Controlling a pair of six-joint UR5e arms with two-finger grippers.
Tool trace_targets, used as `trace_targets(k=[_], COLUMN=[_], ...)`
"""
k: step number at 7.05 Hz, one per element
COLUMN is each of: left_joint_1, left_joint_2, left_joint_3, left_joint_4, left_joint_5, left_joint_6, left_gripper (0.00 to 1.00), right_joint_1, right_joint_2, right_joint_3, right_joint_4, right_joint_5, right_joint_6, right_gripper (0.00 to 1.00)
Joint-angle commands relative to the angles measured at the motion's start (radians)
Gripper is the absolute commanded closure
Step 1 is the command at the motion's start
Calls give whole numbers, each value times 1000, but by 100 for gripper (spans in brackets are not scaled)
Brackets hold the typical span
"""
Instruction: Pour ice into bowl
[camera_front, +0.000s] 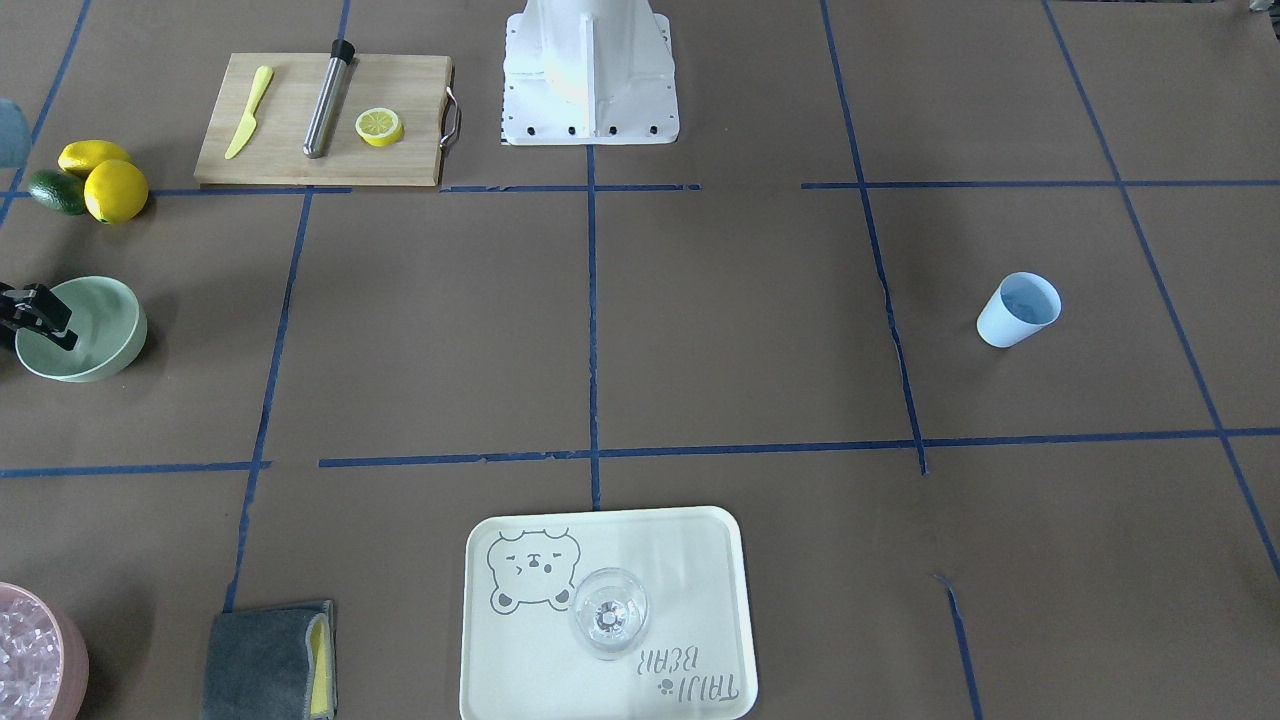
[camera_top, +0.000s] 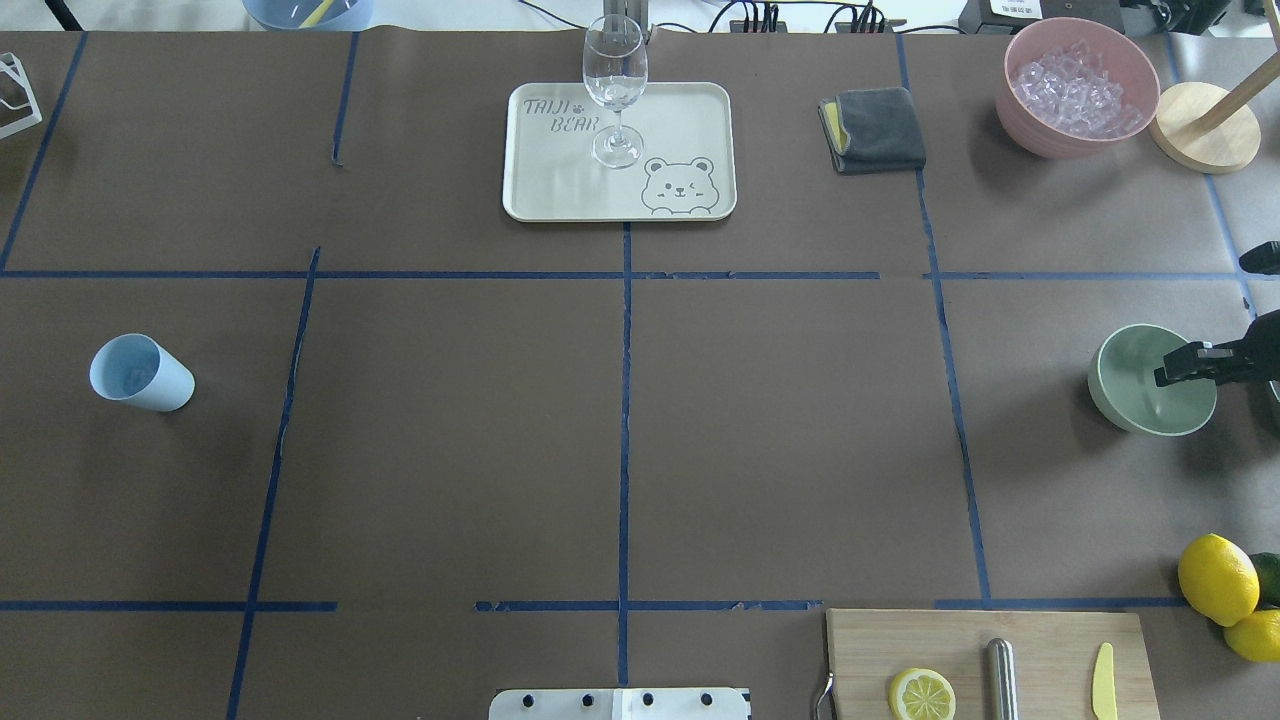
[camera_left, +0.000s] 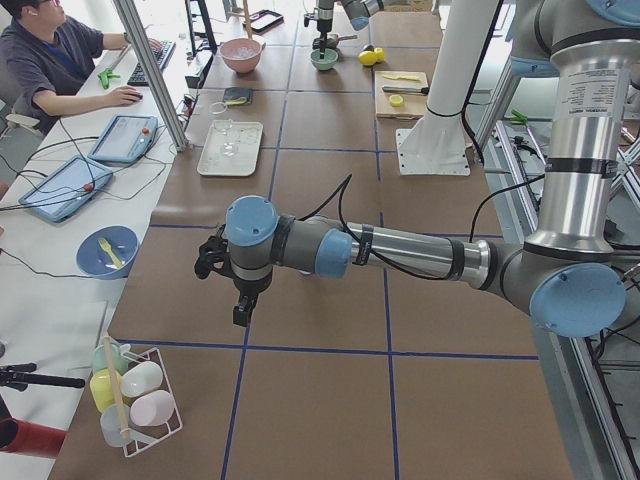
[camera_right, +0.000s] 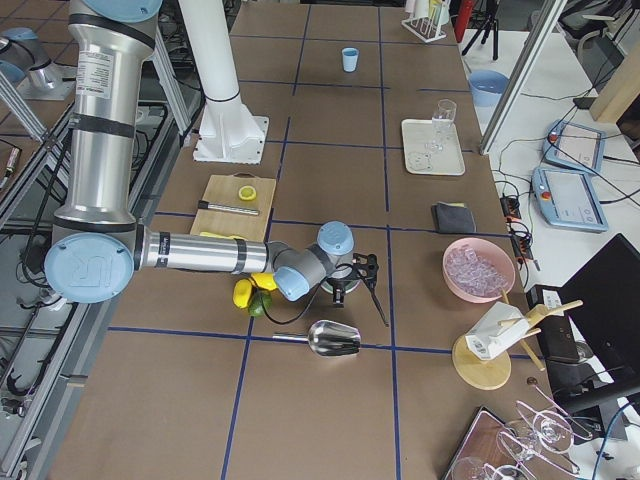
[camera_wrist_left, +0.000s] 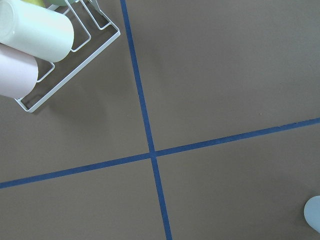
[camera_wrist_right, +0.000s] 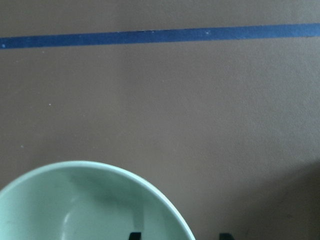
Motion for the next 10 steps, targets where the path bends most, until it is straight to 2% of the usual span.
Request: trace_targets(k=[1, 2, 4, 5, 6, 7, 8, 9, 10], left_joint_1=[0, 0, 0, 0, 2, 2, 2, 2, 2], left_joint_2=[0, 0, 0, -3, -6, -7, -7, -7, -7], left_joint_3=[0, 2, 2, -1, 5, 14, 40, 49, 53], left_joint_4=[0, 0, 0, 0, -3, -67, -99, -112, -114], left_joint_5=[0, 0, 0, 2, 2, 3, 2, 2, 2], left_joint_6=[-1, -2, -1, -2, -4, -8, -8, -8, -8], left_gripper=[0, 0, 0, 0, 0, 0, 0, 0, 0], right_joint_1=[0, 2, 29, 43, 43, 29, -41, -143, -267], right_joint_2=[-11, -20, -48, -28, 55, 217, 389, 549, 690], right_joint_3=[18, 38, 168, 222, 234, 239, 230, 216, 205], right_joint_4=[1, 1, -1, -13, -52, -227, -376, -463, -581], right_joint_5=[6, 15, 81, 99, 98, 99, 95, 60, -62], right_joint_6=[-10, -10, -7, 7, 10, 12, 68, 249, 385], right_gripper=[100, 100, 100, 100, 100, 100, 100, 100, 100])
